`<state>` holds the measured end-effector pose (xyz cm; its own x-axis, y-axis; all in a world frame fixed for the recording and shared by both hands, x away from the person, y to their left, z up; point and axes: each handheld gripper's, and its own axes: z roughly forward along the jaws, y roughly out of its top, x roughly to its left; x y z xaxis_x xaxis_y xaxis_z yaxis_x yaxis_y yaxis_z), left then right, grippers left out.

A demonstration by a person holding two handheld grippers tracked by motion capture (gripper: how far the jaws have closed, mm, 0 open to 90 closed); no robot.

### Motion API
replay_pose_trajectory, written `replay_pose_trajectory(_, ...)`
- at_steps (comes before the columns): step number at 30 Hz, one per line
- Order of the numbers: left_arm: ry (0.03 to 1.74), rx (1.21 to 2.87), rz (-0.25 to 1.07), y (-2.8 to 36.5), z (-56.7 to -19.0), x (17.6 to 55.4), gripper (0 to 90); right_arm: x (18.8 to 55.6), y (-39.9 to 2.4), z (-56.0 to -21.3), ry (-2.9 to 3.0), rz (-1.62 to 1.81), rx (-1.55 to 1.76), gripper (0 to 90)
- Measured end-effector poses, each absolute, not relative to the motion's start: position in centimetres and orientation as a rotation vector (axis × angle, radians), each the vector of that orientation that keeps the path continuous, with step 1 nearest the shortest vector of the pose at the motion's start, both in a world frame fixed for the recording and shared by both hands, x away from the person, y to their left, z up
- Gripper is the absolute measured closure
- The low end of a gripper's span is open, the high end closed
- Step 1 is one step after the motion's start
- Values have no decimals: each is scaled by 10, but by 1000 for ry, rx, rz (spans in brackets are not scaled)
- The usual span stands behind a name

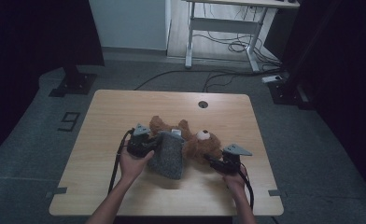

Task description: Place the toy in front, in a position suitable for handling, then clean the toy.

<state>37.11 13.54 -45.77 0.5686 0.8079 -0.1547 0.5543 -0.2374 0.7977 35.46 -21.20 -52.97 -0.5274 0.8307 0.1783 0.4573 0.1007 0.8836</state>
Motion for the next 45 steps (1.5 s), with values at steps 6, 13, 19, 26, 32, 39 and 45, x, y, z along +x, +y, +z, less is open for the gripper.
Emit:
replay_pose_trajectory(6,1137,1914,400,159,-463,368,815,354,-212,-530,2021,1404,1261,465)
replay_pose_trajectory(13,1183,1872,395,181,-468,366,815,354,-212,-530,2020,1407,1261,465)
replay_pose_trajectory(19,1208,1854,410,197,-470,363,817,355,-213,-530,2020,1408,1261,465)
replay_pose_trajectory(26,1248,1813,402,216,-476,360,819,355,-213,-530,2018,1413,1263,465)
replay_pose_trajectory(32,1210,1791,403,213,-465,356,820,355,-213,-530,2017,1413,1264,465)
replay_pose_trajectory(39,1144,1776,401,197,-447,353,820,355,-213,-530,2016,1412,1265,465)
replay_pose_trajectory(45,1077,1773,393,176,-427,355,820,355,-213,-530,2016,1413,1266,465)
